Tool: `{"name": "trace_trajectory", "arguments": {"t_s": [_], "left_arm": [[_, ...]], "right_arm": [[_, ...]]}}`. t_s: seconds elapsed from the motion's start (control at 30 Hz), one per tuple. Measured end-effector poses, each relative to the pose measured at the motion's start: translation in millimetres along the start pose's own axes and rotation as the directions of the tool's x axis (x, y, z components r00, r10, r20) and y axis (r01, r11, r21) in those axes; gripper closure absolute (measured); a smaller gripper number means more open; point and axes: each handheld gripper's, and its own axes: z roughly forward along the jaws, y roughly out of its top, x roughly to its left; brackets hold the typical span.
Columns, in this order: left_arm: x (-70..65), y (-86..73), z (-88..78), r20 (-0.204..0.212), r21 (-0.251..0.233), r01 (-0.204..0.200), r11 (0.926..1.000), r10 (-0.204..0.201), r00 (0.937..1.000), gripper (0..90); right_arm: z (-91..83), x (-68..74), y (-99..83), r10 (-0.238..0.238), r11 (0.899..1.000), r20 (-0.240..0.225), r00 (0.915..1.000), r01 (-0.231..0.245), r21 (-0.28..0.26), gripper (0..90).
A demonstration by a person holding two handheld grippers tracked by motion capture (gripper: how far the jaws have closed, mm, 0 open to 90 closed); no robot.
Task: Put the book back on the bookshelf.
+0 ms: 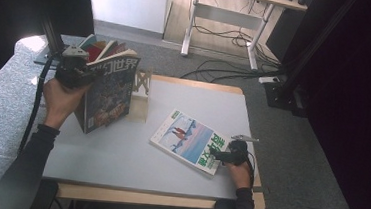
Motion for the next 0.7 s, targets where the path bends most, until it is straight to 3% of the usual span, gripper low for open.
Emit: {"name": "trace_trajectory", "arguments": {"t_s": [0.2, 0.7], "left_arm": [[5.4, -1.1, -12.1, -0.029, -0.013, 0.013, 0.9998, -0.014, 0.9995, 82.7], [6.2, 0.4, -12.7, -0.048, -0.026, 0.024, 0.9994, -0.026, 0.9985, 82.6]], "right_arm": [[0.2, 0.1, -0.1, 0.0, 1.0, 0.002, 1.0, 0.0, -0.003, 0.0], [0.2, 0.0, -0.1, 0.0, 1.0, 0.001, 1.0, 0.0, -0.003, 0.0]]}}
